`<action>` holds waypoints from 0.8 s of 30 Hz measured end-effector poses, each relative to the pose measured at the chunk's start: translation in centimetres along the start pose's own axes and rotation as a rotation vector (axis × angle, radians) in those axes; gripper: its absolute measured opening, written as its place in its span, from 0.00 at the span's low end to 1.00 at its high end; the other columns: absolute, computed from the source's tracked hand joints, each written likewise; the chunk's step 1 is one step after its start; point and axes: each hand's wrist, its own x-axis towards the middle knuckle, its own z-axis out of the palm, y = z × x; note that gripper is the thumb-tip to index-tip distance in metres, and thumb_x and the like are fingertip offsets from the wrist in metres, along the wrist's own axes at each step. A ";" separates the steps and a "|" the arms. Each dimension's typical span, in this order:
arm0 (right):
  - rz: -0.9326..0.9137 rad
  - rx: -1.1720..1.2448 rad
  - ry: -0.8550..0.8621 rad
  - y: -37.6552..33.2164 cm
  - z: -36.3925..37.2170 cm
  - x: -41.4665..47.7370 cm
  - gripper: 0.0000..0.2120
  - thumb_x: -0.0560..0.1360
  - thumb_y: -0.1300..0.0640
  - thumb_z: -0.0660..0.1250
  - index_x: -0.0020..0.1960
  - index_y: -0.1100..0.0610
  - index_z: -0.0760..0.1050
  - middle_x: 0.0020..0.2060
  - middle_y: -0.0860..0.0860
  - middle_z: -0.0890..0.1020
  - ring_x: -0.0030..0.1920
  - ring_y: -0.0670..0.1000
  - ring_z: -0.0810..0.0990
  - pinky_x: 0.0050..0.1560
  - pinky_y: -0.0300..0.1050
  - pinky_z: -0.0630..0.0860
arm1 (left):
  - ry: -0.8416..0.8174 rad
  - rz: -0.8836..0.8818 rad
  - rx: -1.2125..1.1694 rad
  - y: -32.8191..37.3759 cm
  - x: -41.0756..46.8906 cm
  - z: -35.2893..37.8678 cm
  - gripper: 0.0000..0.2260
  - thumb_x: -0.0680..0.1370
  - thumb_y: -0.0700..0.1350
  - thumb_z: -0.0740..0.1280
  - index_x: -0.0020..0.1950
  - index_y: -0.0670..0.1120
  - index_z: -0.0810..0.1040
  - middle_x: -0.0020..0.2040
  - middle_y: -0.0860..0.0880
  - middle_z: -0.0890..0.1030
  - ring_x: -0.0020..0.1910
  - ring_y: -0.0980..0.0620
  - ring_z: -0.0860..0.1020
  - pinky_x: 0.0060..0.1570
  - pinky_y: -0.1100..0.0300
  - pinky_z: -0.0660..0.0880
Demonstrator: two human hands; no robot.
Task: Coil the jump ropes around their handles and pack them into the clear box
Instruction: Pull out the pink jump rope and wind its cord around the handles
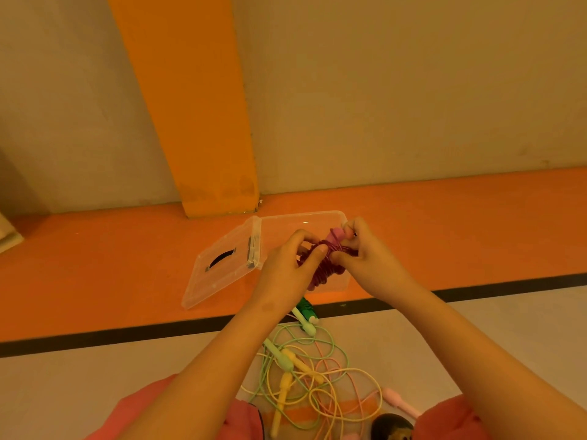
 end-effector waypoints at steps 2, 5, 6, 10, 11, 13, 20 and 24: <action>0.017 0.030 -0.010 -0.1 0.0 0.1 0.17 0.74 0.69 0.64 0.40 0.54 0.57 0.40 0.53 0.69 0.30 0.39 0.67 0.30 0.30 0.67 | -0.002 0.000 0.000 -0.1 0.1 0.0 0.07 0.79 0.50 0.64 0.54 0.48 0.74 0.44 0.46 0.80 0.29 0.53 0.82 0.26 0.62 0.75; 0.043 0.130 -0.026 -0.1 0.1 0.1 0.17 0.75 0.69 0.64 0.40 0.54 0.58 0.42 0.55 0.72 0.32 0.37 0.69 0.33 0.29 0.68 | 0.007 0.018 0.029 -0.3 0.1 -0.2 0.07 0.79 0.52 0.64 0.54 0.50 0.74 0.43 0.47 0.81 0.30 0.53 0.82 0.27 0.61 0.76; 0.055 0.160 -0.023 -0.1 0.1 0.2 0.17 0.74 0.69 0.64 0.40 0.54 0.58 0.44 0.56 0.72 0.35 0.39 0.70 0.34 0.30 0.69 | 0.011 0.028 0.046 -0.4 0.1 -0.3 0.08 0.79 0.52 0.64 0.54 0.51 0.74 0.43 0.47 0.82 0.31 0.53 0.82 0.28 0.60 0.77; 0.075 0.240 -0.023 0.0 0.2 0.3 0.17 0.74 0.69 0.64 0.40 0.54 0.58 0.43 0.61 0.74 0.41 0.50 0.70 0.42 0.43 0.70 | 0.033 0.080 0.136 -0.3 0.2 -0.5 0.08 0.79 0.53 0.63 0.55 0.51 0.74 0.42 0.51 0.81 0.32 0.55 0.81 0.32 0.56 0.78; 0.076 0.261 -0.014 0.0 0.4 0.3 0.18 0.74 0.70 0.64 0.40 0.54 0.58 0.42 0.60 0.74 0.41 0.50 0.70 0.41 0.42 0.70 | 0.039 0.092 0.170 -0.3 0.3 -0.5 0.08 0.79 0.53 0.63 0.55 0.51 0.74 0.41 0.52 0.81 0.32 0.56 0.81 0.33 0.58 0.77; 0.064 0.281 0.035 0.1 0.8 0.2 0.18 0.73 0.72 0.64 0.39 0.54 0.59 0.41 0.59 0.72 0.41 0.52 0.70 0.42 0.47 0.71 | 0.051 0.097 0.226 -0.3 0.4 -0.7 0.08 0.79 0.53 0.64 0.54 0.52 0.74 0.41 0.54 0.80 0.33 0.58 0.79 0.33 0.62 0.74; 0.014 0.422 0.174 -0.6 1.7 0.5 0.17 0.74 0.73 0.62 0.40 0.54 0.60 0.35 0.51 0.77 0.38 0.47 0.74 0.40 0.40 0.72 | 0.089 0.079 0.208 0.4 0.9 -1.0 0.06 0.79 0.50 0.64 0.55 0.54 0.72 0.46 0.55 0.77 0.39 0.57 0.77 0.34 0.63 0.71; 0.015 0.513 0.109 -1.1 1.2 0.6 0.16 0.75 0.73 0.61 0.40 0.55 0.60 0.31 0.46 0.76 0.34 0.42 0.73 0.37 0.32 0.72 | 0.119 0.135 0.311 0.3 0.9 -0.8 0.09 0.81 0.52 0.60 0.61 0.56 0.70 0.56 0.55 0.75 0.46 0.58 0.74 0.35 0.66 0.68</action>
